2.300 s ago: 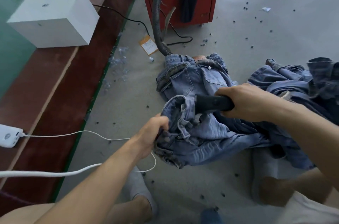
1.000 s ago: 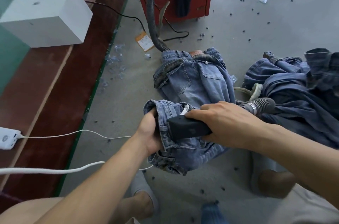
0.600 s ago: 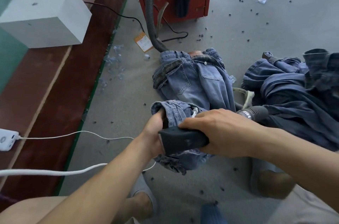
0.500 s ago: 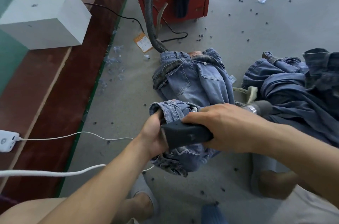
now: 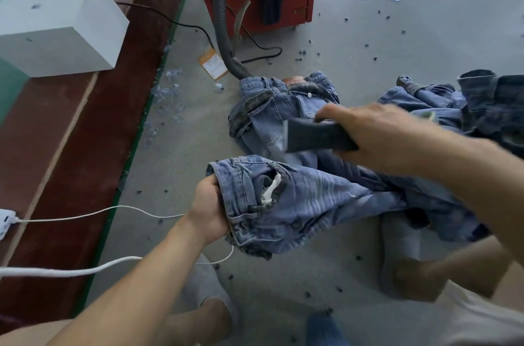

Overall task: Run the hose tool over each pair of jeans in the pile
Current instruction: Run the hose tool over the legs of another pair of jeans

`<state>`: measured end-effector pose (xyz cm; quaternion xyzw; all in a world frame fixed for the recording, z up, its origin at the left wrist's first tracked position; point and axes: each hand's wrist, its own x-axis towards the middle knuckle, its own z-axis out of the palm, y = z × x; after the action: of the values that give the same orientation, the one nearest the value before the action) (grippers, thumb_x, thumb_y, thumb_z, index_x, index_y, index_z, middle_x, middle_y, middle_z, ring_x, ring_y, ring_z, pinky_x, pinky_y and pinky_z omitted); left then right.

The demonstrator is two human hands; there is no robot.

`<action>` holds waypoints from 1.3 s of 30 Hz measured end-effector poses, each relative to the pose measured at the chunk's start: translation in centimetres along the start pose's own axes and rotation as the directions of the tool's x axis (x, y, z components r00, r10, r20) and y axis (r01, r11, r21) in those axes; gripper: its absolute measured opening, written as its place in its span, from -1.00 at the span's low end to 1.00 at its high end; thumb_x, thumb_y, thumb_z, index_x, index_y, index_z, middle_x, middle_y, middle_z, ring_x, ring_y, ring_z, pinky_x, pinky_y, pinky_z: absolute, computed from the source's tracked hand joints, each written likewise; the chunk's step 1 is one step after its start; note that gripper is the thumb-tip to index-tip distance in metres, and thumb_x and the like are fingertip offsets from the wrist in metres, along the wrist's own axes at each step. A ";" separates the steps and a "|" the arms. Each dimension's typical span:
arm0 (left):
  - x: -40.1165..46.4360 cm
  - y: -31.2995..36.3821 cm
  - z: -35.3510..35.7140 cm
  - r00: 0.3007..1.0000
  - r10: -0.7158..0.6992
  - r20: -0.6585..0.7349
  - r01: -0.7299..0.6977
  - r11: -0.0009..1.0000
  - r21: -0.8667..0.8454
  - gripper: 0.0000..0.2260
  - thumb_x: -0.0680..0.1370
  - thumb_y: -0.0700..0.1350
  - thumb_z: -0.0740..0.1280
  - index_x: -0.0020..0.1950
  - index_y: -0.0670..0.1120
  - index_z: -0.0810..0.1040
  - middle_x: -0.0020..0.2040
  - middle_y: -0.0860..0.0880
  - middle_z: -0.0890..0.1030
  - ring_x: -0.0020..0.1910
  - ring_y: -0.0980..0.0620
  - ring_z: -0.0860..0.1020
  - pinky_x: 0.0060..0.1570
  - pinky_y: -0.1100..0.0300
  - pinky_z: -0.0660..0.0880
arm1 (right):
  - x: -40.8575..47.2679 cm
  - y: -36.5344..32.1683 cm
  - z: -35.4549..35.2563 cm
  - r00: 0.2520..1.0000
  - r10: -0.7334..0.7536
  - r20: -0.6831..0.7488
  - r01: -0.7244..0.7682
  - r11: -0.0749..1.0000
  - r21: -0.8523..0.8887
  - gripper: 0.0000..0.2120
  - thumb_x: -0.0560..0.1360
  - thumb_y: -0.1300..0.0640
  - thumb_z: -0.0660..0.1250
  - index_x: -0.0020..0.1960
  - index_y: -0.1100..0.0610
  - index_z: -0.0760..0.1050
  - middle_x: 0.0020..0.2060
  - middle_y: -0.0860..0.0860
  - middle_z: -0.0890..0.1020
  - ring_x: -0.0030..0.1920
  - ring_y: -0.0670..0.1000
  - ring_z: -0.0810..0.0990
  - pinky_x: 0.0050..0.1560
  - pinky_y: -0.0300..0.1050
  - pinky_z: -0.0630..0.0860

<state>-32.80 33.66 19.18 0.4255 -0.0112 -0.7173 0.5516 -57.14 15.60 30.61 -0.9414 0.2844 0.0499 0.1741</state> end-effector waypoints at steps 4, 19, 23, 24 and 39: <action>-0.3 -0.1 -0.2 1.000 -0.002 -0.012 0.002 1.000 -0.011 -0.49 0.66 0.02 0.05 0.31 -0.28 0.62 0.37 -0.31 0.56 0.29 -0.28 0.60 0.26 -0.16 0.57 | 0.4 4.0 -0.2 0.989 0.121 0.081 -0.107 0.981 -0.160 -0.67 0.52 0.12 0.35 0.08 -0.23 0.29 -0.18 -0.07 0.59 -0.19 0.10 0.59 -0.13 0.09 0.58; -2.5 2.4 -0.7 0.991 0.122 0.052 -0.130 0.804 0.581 -0.66 0.53 -0.12 0.21 0.08 0.09 0.77 0.14 -0.04 0.73 0.16 -0.03 0.68 0.09 0.15 0.63 | 0.2 4.2 1.3 0.997 0.070 -0.027 -0.071 0.996 -0.052 -0.63 0.48 0.11 0.47 0.24 -0.15 0.52 -0.01 -0.08 0.62 0.00 0.11 0.62 0.00 0.07 0.52; -3.7 3.5 -0.7 0.956 0.106 0.275 -0.291 0.483 0.826 -0.66 0.57 -0.16 0.31 0.31 -0.03 0.67 0.33 0.00 0.64 0.38 -0.02 0.54 0.40 -0.02 0.47 | 0.1 4.6 3.2 0.997 0.067 0.041 -0.053 0.957 -0.286 -0.70 0.54 0.09 0.36 0.20 -0.22 0.47 -0.05 -0.16 0.59 0.04 0.02 0.60 0.03 0.01 0.44; -3.9 3.7 -0.6 0.949 0.113 0.295 -0.316 0.378 0.870 -0.66 0.57 -0.06 0.35 0.34 -0.02 0.64 0.36 0.06 0.61 0.43 0.02 0.49 0.45 -0.05 0.41 | 0.1 4.2 4.0 0.997 0.054 0.060 -0.033 0.950 -0.311 -0.68 0.54 0.10 0.34 0.20 -0.24 0.45 -0.04 -0.17 0.58 0.07 0.00 0.59 0.03 0.00 0.41; -5.1 3.3 -2.0 0.919 0.239 0.313 -0.339 0.076 0.938 -0.63 0.60 -0.07 0.29 0.41 0.18 0.53 0.43 0.19 0.48 0.49 0.06 0.35 0.49 -0.13 0.30 | 0.1 0.4 5.5 0.998 -0.039 0.056 0.044 0.996 -0.077 -0.64 0.51 -0.03 0.43 0.26 -0.26 0.45 -0.01 -0.20 0.59 0.12 -0.04 0.59 0.05 0.00 0.34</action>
<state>-28.80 37.32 22.54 0.6406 -0.5799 -0.4257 0.2686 -57.24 17.23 25.35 -0.9515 0.2579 0.0829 0.1456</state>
